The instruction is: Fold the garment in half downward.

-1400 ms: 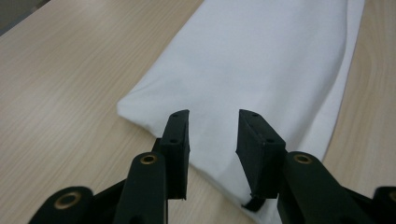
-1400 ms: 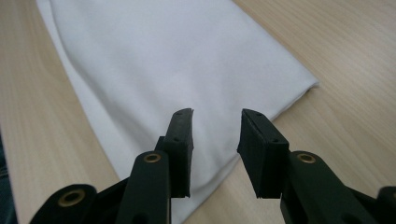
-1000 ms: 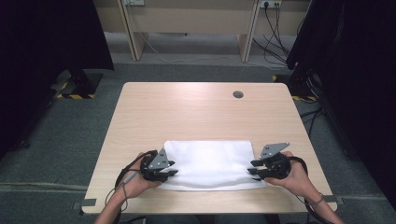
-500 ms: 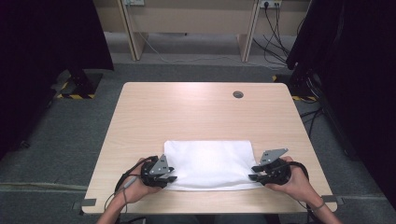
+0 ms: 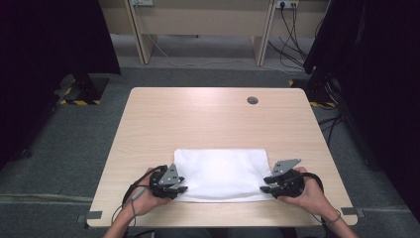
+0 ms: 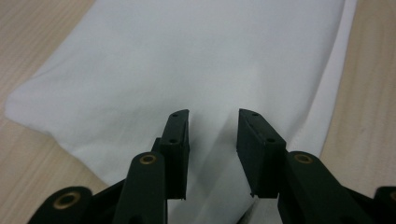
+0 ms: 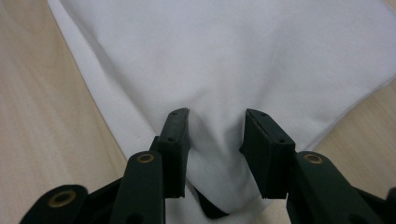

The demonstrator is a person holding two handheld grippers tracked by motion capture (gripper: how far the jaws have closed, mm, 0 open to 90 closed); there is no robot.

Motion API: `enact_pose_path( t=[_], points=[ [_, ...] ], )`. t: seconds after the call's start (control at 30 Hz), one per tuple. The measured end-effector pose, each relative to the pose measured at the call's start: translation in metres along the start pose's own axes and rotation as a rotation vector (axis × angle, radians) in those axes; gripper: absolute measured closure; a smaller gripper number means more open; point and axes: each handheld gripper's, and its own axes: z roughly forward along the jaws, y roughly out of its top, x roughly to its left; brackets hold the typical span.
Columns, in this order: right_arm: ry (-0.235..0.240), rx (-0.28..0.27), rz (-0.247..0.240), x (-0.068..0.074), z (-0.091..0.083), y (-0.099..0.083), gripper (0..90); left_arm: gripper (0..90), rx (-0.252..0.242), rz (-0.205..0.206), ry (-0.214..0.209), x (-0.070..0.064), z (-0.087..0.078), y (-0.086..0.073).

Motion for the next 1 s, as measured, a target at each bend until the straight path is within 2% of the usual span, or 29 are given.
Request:
enact_pose_path(
  t=[0.4, 0.57, 0.7, 0.8, 1.0],
  points=[
    [-0.031, -0.018, 0.078, -0.031, 0.01, 0.011, 60.4, 62.4, 0.009, -0.022, 0.03, 0.028, 0.016, 0.012],
    [-0.042, -0.01, 0.09, -0.036, 0.012, 0.016, 59.9, 61.3, 0.008, -0.038, 0.043, 0.036, 0.021, 0.017],
    [-0.045, -0.043, 0.105, -0.036, 0.012, 0.024, 59.5, 58.7, -0.032, -0.059, 0.047, 0.034, 0.023, 0.027],
    [-0.04, -0.068, 0.097, -0.031, 0.014, 0.036, 58.7, 57.4, -0.045, -0.04, 0.041, 0.029, 0.028, 0.039],
    [-0.016, -0.079, 0.066, -0.018, 0.028, 0.062, 56.8, 56.9, -0.06, -0.019, 0.029, 0.023, 0.04, 0.058]
  ],
)
